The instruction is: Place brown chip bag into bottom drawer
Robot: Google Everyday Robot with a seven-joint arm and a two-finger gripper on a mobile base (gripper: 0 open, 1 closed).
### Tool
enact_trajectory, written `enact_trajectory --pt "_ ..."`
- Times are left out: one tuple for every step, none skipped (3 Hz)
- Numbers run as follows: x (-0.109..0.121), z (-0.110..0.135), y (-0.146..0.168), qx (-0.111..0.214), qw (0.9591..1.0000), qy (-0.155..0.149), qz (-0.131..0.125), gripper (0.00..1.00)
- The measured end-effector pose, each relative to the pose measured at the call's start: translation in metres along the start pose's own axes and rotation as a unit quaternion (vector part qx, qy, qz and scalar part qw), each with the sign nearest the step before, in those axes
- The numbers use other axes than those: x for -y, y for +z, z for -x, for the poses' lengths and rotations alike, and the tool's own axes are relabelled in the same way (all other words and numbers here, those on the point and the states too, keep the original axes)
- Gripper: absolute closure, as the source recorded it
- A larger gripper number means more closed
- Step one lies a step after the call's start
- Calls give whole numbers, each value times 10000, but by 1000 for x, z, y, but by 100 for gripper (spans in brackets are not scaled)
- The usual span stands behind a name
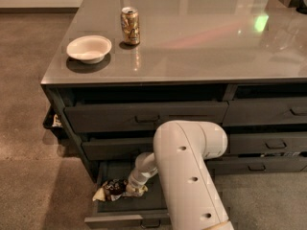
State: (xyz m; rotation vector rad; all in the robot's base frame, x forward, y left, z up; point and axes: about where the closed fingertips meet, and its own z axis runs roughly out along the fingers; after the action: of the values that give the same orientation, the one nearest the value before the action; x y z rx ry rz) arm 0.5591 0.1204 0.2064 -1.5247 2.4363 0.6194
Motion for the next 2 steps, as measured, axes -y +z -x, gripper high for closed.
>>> enact_trajectory --pt "-1 1 6 7 10000 77 -53 60" --pt "-4 2 7 26 9999 140 -79 36"
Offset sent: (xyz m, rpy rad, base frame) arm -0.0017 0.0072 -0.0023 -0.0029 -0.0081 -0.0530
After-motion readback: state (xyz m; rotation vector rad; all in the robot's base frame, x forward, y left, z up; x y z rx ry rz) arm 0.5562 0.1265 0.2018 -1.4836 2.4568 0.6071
